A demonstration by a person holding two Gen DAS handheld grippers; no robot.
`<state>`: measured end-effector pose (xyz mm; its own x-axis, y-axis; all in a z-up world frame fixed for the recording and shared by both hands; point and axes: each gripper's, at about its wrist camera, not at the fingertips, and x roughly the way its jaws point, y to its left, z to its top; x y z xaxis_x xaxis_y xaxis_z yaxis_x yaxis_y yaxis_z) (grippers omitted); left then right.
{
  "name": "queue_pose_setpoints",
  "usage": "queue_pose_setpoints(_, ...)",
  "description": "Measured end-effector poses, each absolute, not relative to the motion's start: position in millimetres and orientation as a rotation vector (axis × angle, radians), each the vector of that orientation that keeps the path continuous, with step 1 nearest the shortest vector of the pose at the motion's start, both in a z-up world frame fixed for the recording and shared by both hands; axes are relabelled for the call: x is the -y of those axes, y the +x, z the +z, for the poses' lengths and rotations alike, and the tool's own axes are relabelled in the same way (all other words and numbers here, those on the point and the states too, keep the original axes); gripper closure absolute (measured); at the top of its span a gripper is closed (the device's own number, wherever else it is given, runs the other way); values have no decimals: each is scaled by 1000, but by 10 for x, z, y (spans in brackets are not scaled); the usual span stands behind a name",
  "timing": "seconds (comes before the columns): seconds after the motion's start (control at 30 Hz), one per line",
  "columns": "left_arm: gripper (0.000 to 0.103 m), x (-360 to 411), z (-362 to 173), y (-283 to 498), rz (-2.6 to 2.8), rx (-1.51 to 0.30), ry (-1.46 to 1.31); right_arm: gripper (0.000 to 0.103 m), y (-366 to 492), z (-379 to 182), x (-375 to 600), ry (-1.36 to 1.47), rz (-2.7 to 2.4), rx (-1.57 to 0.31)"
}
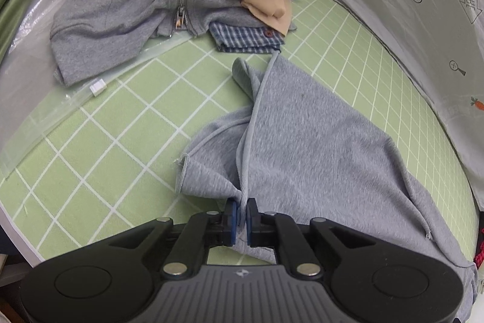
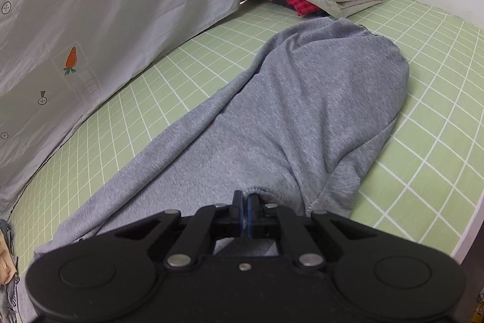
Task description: Fold clothes
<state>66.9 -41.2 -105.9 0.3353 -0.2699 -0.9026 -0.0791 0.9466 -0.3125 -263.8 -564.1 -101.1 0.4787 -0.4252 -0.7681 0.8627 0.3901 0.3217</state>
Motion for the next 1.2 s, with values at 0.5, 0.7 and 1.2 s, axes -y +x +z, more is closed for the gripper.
queue_pose_setpoints(0.5, 93, 426, -1204, 574, -95, -1314, -262, 100, -2623, -1113, 5499, 779, -932, -643)
queue_pose_setpoints(0.7, 102, 386, -1075, 610, -79, -1331, -212, 100, -2660, -1165, 5458, 790, -943, -615)
queue_pose_setpoints(1.2, 103, 405, -656, 831, -101, -1163, -306, 100, -2710, -1141, 5505, 821, -923, -598)
